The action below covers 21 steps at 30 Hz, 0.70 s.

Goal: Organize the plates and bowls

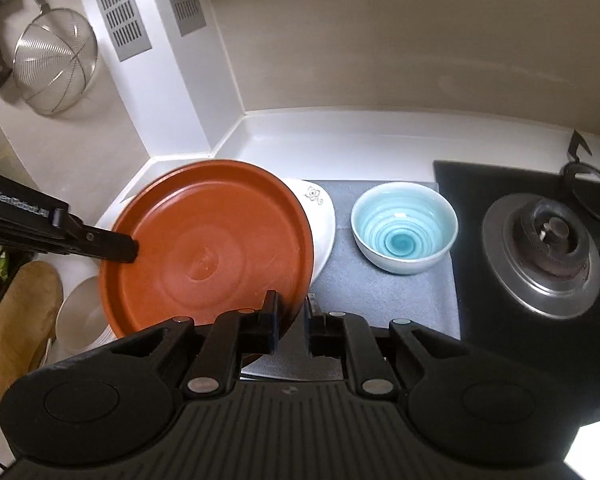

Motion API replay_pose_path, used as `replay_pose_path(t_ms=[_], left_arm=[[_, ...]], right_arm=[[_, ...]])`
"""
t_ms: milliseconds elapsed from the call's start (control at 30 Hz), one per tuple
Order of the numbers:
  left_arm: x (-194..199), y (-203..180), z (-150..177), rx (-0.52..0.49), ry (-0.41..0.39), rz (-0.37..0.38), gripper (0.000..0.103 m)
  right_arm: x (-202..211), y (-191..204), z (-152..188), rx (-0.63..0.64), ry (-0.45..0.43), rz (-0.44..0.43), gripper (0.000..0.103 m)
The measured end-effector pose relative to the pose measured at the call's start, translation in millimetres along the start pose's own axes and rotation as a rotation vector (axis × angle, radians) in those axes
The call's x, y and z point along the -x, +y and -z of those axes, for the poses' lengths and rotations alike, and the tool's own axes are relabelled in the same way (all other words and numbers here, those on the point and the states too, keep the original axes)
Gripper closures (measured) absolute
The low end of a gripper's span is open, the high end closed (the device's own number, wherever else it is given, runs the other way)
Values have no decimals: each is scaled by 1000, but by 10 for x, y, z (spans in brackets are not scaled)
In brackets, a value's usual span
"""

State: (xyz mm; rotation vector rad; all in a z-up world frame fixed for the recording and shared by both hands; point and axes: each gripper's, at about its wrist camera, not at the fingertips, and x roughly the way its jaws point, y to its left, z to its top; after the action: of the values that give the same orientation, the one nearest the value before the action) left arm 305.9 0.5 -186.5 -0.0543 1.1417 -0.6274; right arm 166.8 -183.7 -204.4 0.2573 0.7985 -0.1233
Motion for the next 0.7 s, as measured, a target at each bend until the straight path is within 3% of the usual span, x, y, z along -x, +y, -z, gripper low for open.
replay_pose_path(t_ms=[233, 400, 533, 700], left_arm=[[-4, 250, -288, 76, -13, -18, 94], [-63, 254, -565, 106, -16, -92, 94], [-353, 332, -718, 185, -8, -130, 94], [-806, 403, -808, 198, 19, -169, 93]], right_arm=[[-137, 103, -302, 95, -39, -50, 90], [-413, 1, -578, 97, -23, -118, 90], [-756, -124, -718, 118, 7, -149, 89], [-1222, -306, -787, 101, 37, -165, 90]])
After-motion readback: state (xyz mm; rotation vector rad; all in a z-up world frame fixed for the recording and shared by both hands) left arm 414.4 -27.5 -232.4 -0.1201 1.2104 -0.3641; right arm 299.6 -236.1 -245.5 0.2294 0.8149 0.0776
